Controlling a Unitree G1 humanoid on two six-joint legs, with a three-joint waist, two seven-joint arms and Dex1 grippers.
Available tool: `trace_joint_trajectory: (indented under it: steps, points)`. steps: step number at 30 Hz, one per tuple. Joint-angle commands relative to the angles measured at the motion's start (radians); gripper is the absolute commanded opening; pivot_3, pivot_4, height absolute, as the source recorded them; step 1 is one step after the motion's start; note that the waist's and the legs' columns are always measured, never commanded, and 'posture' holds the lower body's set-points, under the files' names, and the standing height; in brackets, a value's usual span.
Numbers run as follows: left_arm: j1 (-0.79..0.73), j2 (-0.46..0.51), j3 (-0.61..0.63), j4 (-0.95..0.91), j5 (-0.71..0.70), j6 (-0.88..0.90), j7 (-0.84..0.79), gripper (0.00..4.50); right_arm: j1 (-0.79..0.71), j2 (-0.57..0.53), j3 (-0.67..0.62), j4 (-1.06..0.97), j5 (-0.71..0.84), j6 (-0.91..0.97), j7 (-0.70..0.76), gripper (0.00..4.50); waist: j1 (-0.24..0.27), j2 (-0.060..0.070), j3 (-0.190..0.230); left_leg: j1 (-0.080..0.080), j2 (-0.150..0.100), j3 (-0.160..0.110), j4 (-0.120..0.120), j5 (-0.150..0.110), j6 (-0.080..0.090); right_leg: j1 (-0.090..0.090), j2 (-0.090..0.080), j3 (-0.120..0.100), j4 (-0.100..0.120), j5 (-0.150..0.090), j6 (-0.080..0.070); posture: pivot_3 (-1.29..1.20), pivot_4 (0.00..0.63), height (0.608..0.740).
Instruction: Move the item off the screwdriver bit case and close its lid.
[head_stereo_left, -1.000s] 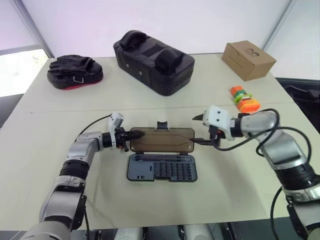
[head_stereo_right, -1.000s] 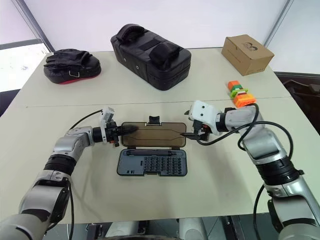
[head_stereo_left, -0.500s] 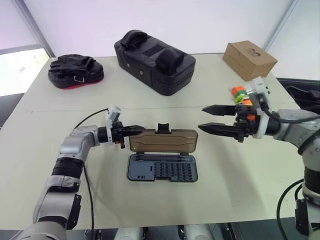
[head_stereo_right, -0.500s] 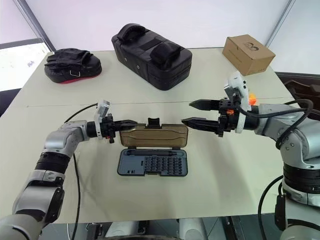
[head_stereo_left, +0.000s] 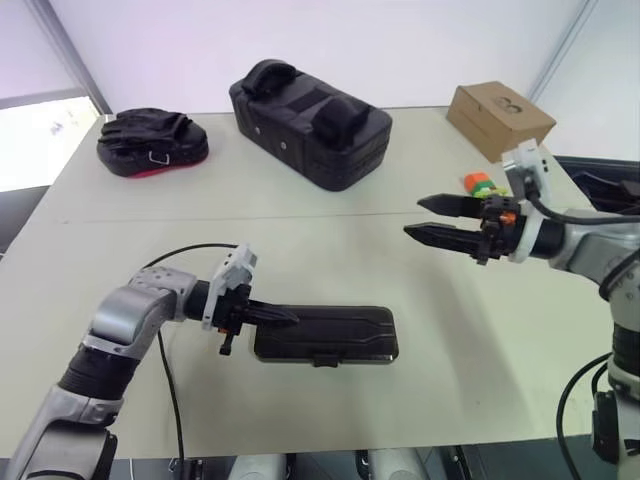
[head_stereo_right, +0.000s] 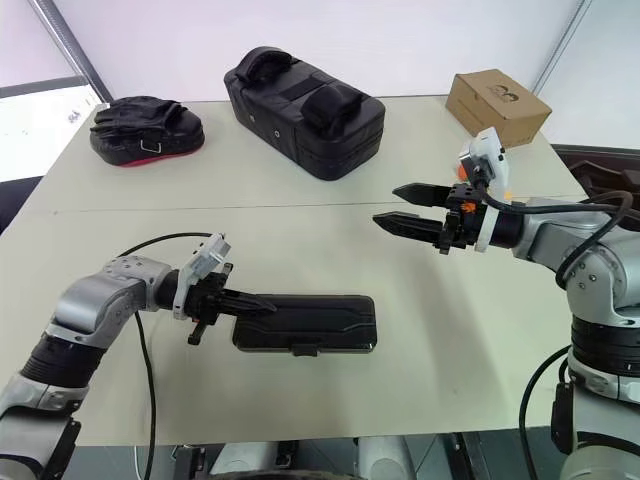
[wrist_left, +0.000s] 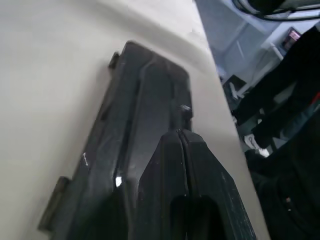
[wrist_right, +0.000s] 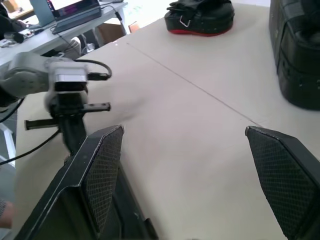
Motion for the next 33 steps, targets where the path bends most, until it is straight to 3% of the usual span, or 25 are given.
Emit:
trace_joint_trajectory:
  steps: [1,2,5,11,16,22,33]
  points:
    - [-0.143,-0.073,0.129,0.109,-0.054,-0.005,0.122,0.0,0.039,-0.027,0.109,-0.15,0.006,-0.027,0.051,4.06,0.006,-0.002,0.001,-0.001,0.0,-0.001,0.001,0.0,0.0,0.0,0.0,-0.002,0.0,0.0,0.0,0.0,0.15,0.74]
    - [-0.167,-0.091,0.141,0.143,-0.049,-0.018,0.142,0.0,0.053,-0.038,0.137,-0.169,-0.011,-0.046,0.064,4.06,0.007,-0.002,0.001,-0.002,0.0,-0.002,0.002,0.0,0.0,0.0,0.001,-0.003,0.0,0.0,0.0,0.0,0.15,0.74]
    - [-0.257,-0.14,0.126,0.305,0.036,-0.139,0.188,0.0,0.094,-0.068,0.252,-0.201,-0.093,-0.14,0.127,3.23,0.009,-0.001,0.001,-0.003,-0.001,-0.002,0.002,0.0,0.0,0.0,0.001,-0.003,0.0,0.0,0.001,0.0,0.15,0.74]
    - [-0.351,-0.199,-0.027,0.589,0.237,-0.401,0.101,0.0,0.142,-0.073,0.407,-0.254,-0.177,-0.225,0.171,0.1,0.011,-0.002,0.001,-0.004,-0.005,-0.002,0.002,0.0,0.0,-0.001,0.001,-0.004,-0.001,0.0,0.001,0.0,0.15,0.74]
    - [-0.442,-0.269,-0.112,0.798,0.34,-0.521,0.007,0.0,0.153,-0.062,0.491,-0.31,-0.251,-0.224,0.119,0.04,0.017,-0.002,0.001,-0.008,-0.005,-0.004,0.004,0.0,0.0,-0.003,0.001,-0.007,-0.001,0.0,0.001,0.0,0.15,0.74]
    - [-0.53,-0.368,-0.136,0.997,0.413,-0.611,-0.045,0.0,0.161,-0.017,0.494,-0.442,-0.175,-0.103,0.032,0.04,0.017,-0.002,0.001,-0.009,-0.005,-0.007,0.005,0.0,0.0,-0.003,0.001,-0.009,-0.001,0.0,0.001,0.0,0.15,0.74]
    - [-0.56,-0.459,-0.121,1.086,0.466,-0.643,-0.067,0.0,0.166,0.053,0.586,-0.534,-0.237,0.04,-0.207,0.04,0.016,-0.002,0.001,-0.01,-0.005,-0.007,0.005,0.0,0.0,-0.003,0.001,-0.009,0.001,0.0,0.001,0.0,0.15,0.74]
